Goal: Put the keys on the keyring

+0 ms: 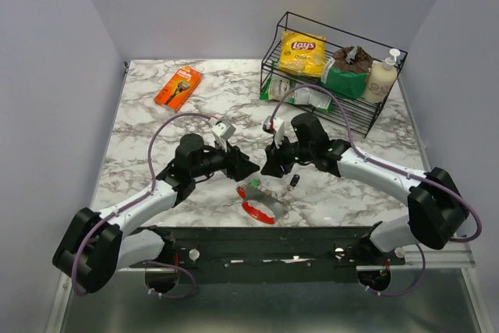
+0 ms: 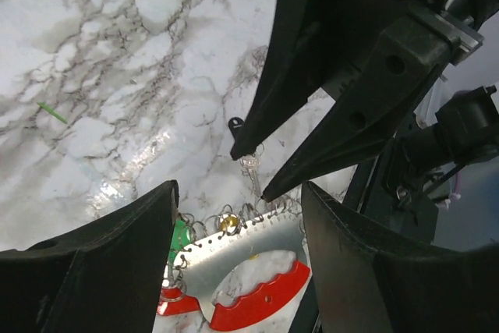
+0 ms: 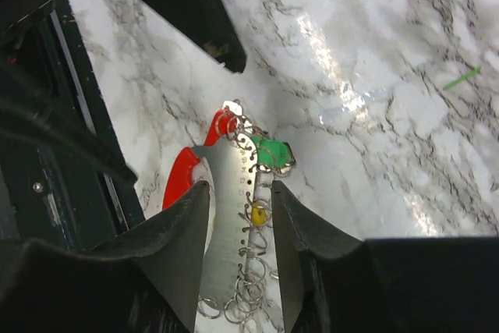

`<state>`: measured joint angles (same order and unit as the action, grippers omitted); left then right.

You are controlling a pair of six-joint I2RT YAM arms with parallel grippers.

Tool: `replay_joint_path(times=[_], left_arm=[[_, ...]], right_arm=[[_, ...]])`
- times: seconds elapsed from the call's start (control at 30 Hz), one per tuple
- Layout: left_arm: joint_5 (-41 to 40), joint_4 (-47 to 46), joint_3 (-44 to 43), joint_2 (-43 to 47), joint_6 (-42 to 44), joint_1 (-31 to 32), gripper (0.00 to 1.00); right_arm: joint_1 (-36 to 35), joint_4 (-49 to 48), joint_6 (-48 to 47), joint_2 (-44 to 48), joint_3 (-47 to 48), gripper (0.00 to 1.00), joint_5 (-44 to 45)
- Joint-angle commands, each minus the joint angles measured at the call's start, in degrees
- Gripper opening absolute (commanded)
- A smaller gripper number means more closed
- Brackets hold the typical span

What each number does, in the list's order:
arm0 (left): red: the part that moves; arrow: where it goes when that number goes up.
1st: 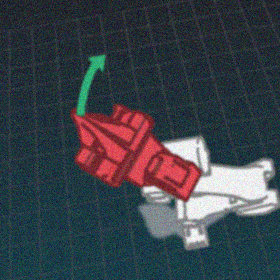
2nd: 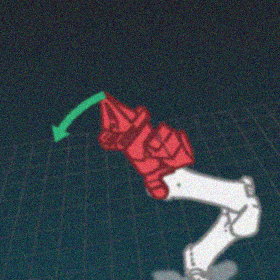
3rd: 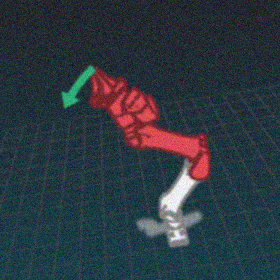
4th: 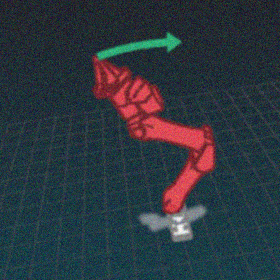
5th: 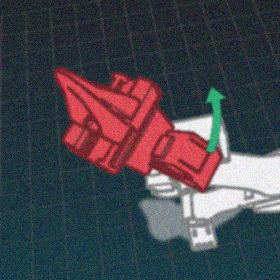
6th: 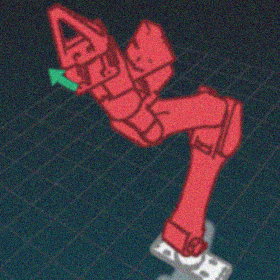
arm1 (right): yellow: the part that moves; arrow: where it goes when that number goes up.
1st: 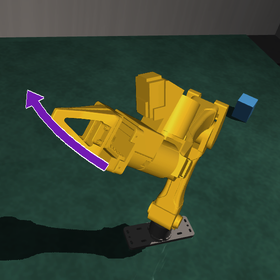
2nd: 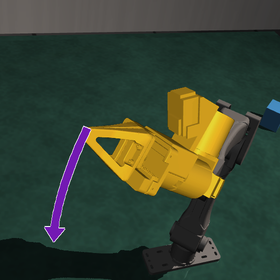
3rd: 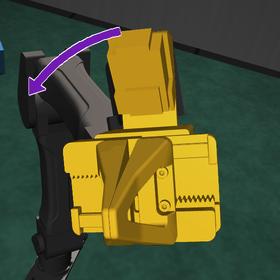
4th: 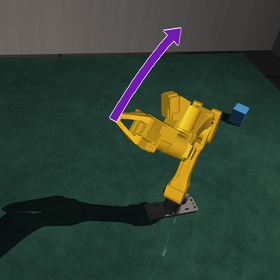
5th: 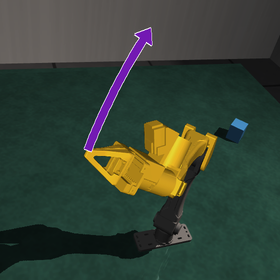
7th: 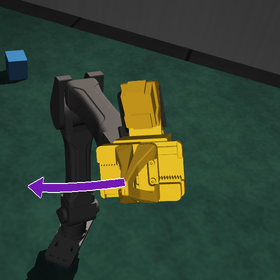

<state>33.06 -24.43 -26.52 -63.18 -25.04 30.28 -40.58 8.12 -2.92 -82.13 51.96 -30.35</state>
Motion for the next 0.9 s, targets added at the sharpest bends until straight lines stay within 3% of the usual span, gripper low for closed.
replay_joint_path(times=[0.0, 0.2, 0.37, 0.53, 0.87], left_arm=[[-0.8, 2.3, -1.8, -3.4, 3.3, 4.2, 0.72], [2.9, 0.0, -1.3, -8.6, 4.6, 7.3, 0.67], [2.7, 0.6, -2.1, -14.1, 5.3, 8.2, 0.57], [1.7, 0.6, -2.7, -17.1, 5.2, 9.1, 0.54], [-5.8, 5.4, -2.5, -14.0, 6.9, 9.0, 0.53]], right_arm=[[3.0, -1.1, 5.7, -0.9, -3.1, 0.48, 2.3], [6.0, -2.3, 6.3, -2.0, -5.2, 0.48, -4.4], [6.6, -3.1, 6.5, -2.8, -6.0, 0.48, -6.6], [6.8, -3.2, 6.5, -4.8, -5.7, 0.48, -8.2], [6.8, -0.1, 7.8, -13.4, -2.0, 0.48, -12.8]])
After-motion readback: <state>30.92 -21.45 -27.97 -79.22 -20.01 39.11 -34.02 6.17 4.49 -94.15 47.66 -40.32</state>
